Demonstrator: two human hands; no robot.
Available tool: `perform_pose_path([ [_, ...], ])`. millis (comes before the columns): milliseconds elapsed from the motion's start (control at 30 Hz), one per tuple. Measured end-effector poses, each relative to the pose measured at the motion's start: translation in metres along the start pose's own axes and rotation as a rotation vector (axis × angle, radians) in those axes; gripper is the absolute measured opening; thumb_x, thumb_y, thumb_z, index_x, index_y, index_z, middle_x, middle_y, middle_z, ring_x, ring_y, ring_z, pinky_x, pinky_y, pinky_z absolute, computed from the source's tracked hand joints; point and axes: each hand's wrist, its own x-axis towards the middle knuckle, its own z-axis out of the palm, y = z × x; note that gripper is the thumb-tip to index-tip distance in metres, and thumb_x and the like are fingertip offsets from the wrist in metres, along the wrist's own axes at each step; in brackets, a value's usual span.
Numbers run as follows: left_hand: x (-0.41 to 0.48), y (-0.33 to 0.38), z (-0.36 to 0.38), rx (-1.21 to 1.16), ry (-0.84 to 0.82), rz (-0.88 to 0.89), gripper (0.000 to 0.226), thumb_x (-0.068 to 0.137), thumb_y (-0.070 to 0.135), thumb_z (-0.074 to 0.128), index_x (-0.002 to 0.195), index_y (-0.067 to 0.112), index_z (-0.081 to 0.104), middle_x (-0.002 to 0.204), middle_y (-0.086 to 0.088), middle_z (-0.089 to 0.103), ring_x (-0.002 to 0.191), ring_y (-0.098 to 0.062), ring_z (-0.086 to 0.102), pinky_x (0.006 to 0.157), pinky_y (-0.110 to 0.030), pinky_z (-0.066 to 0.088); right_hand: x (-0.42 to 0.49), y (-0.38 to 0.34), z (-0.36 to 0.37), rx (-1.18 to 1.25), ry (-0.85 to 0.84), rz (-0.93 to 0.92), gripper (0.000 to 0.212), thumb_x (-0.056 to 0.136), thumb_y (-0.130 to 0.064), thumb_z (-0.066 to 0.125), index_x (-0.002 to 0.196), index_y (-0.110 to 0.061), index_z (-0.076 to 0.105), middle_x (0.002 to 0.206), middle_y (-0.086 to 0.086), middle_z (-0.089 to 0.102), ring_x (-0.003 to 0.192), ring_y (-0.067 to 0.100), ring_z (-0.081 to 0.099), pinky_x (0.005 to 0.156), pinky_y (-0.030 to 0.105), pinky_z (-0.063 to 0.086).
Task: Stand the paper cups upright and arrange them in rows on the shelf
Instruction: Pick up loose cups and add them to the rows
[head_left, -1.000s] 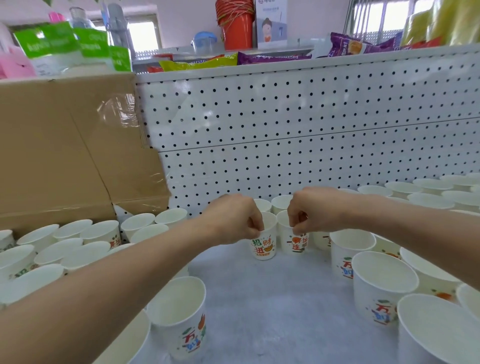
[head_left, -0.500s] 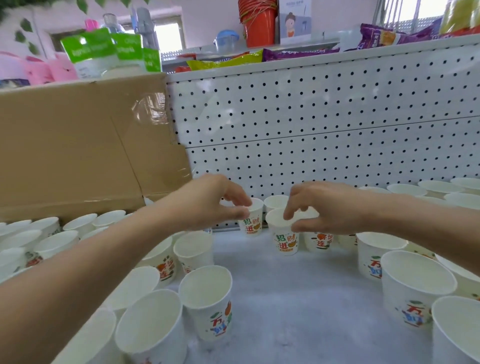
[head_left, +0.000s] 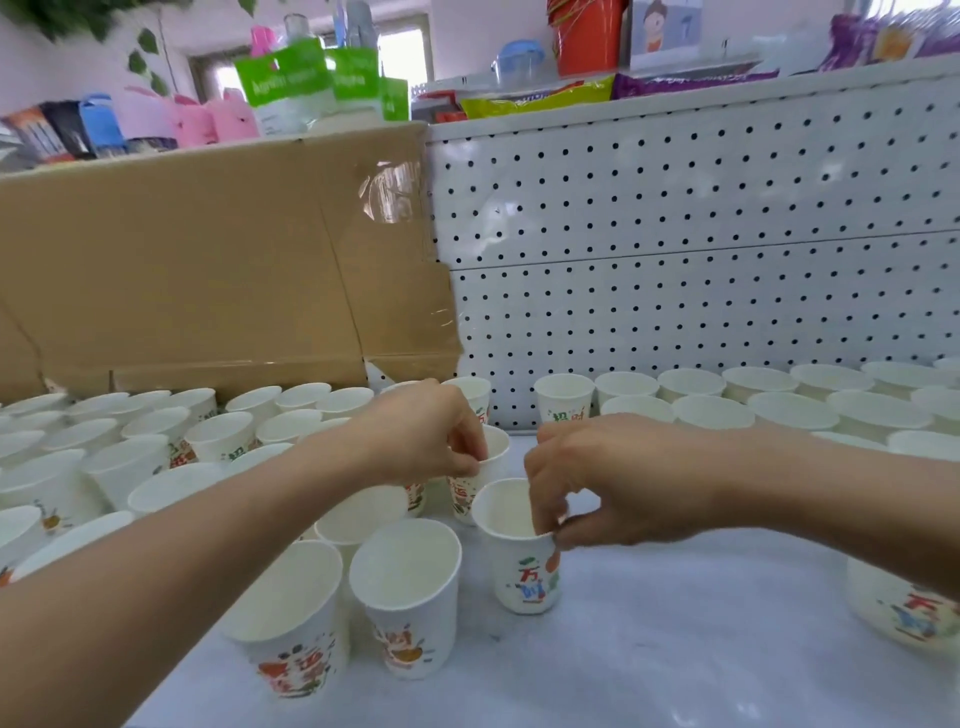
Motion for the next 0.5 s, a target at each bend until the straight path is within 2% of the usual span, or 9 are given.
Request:
perform_pose_path([
  [100,0.016,0.013,0.001,-0.032,0.033,0.058,0.011,0.084,0.024,0.070,0.091,0.029,0.076,0.079,0.019,0.069,0.076,0.002,0.063,0.068,-0.024,0.053,-0.021,0.007,-0.005,-0.098,-0.064,0.069,0.008,0.088,-0.035,0.062,0.094,-0.033,0.066,0.087,-0.015,0.054,0.087,0.002,0.041,0.070,0.027,0.043],
  [200,0.037,0.026,0.003,-0.056,0.070,0.092,0.012,0.084,0.022,0.070,0.092,0.027,0.077,0.083,0.016,0.072,0.076,0.001,0.064,0.071,-0.031,0.058,-0.037,0.012,-0.004,-0.159,-0.104,0.131,0.011,0.089,-0.037,0.059,0.096,-0.031,0.064,0.087,-0.015,0.053,0.086,0.001,0.037,0.070,0.027,0.043],
  [333,0.058,0.038,0.008,-0.007,0.079,0.095,0.013,0.083,0.022,0.069,0.092,0.028,0.076,0.085,0.014,0.072,0.079,-0.004,0.065,0.071,-0.033,0.058,-0.052,0.020,-0.004,-0.191,-0.116,0.206,0.011,0.089,-0.040,0.059,0.097,-0.033,0.063,0.081,-0.016,0.043,0.089,0.004,0.045,0.068,0.025,0.041],
  [500,0.067,0.047,0.011,0.024,0.095,0.101,0.012,0.084,0.026,0.069,0.094,0.030,0.075,0.088,0.014,0.072,0.079,-0.005,0.063,0.067,-0.027,0.055,-0.068,0.032,-0.005,-0.204,-0.118,0.287,0.014,0.088,-0.040,0.059,0.098,-0.031,0.064,0.081,-0.017,0.043,0.092,0.009,0.051,0.072,0.028,0.045],
])
